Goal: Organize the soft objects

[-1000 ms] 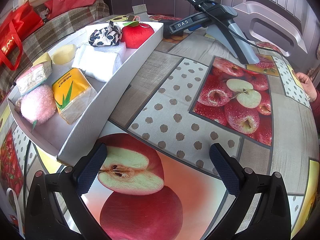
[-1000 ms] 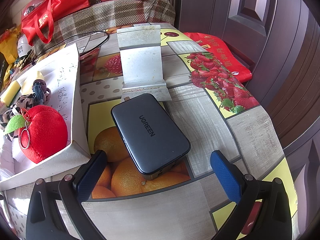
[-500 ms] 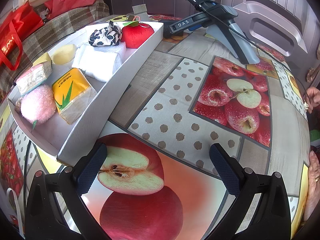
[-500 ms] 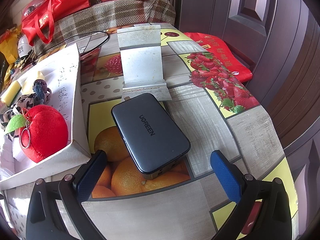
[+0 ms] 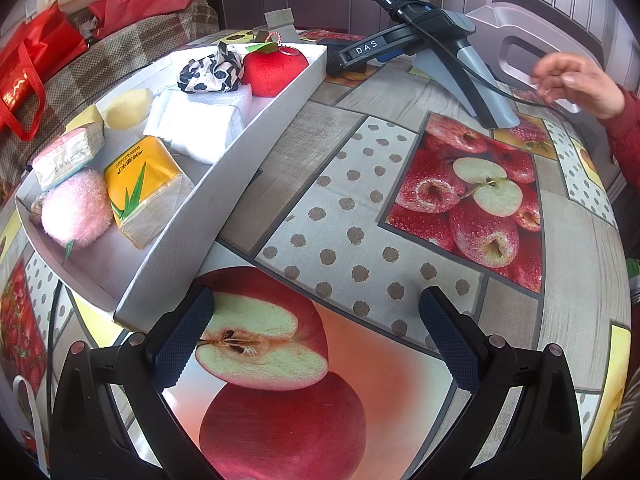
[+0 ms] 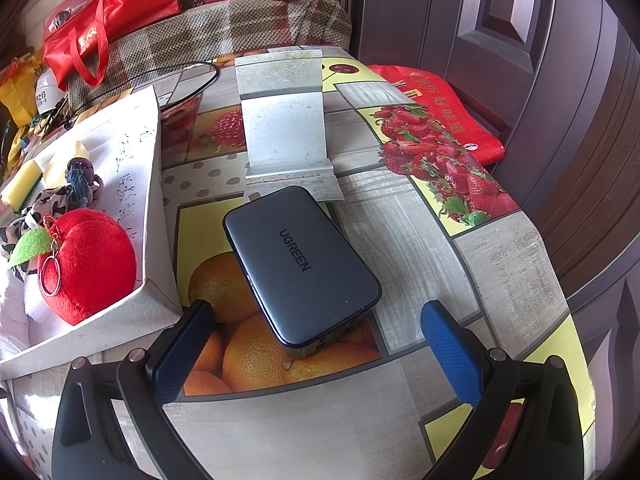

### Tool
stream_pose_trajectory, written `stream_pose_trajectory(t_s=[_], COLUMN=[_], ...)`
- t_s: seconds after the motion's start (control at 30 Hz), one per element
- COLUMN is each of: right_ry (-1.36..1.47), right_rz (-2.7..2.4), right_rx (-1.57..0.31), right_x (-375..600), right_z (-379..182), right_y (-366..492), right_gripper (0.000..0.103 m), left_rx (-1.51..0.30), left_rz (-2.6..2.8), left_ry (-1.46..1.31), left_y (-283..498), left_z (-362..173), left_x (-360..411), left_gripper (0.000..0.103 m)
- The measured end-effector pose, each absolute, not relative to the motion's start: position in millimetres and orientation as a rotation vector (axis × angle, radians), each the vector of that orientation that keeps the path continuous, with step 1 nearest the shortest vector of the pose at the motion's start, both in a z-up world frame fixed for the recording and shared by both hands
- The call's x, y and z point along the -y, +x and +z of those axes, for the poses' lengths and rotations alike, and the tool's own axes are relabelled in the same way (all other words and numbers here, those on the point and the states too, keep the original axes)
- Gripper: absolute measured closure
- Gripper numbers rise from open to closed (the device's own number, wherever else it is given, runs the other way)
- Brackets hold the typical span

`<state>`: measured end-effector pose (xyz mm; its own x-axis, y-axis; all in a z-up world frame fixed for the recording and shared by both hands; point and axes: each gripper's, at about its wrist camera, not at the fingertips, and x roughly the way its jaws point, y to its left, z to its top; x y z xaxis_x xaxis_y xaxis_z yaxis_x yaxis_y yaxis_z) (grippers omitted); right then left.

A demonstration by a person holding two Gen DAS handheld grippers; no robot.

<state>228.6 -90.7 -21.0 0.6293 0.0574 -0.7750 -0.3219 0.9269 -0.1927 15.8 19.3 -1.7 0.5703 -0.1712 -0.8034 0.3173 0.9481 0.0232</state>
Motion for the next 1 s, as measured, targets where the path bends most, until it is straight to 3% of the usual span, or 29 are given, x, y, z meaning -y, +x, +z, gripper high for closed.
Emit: stream_pose_trajectory(t_s=[0.5, 1.0], right_ry=[-0.324, -0.255], right_rz=[0.237, 0.253], right_rx=[-0.866, -0.86], right_x=[96, 166], right_z=[-21, -19], right_y=[225, 96], right_gripper=[0.0, 0.0], left_rx=[-0.924, -0.919], left_rz=[-0.227, 0.162], left_ry=[0.141, -0.078], left_y=[17, 25], left_z=[-2, -2], left_x=[-15, 31], left_gripper=[0.0, 0.0])
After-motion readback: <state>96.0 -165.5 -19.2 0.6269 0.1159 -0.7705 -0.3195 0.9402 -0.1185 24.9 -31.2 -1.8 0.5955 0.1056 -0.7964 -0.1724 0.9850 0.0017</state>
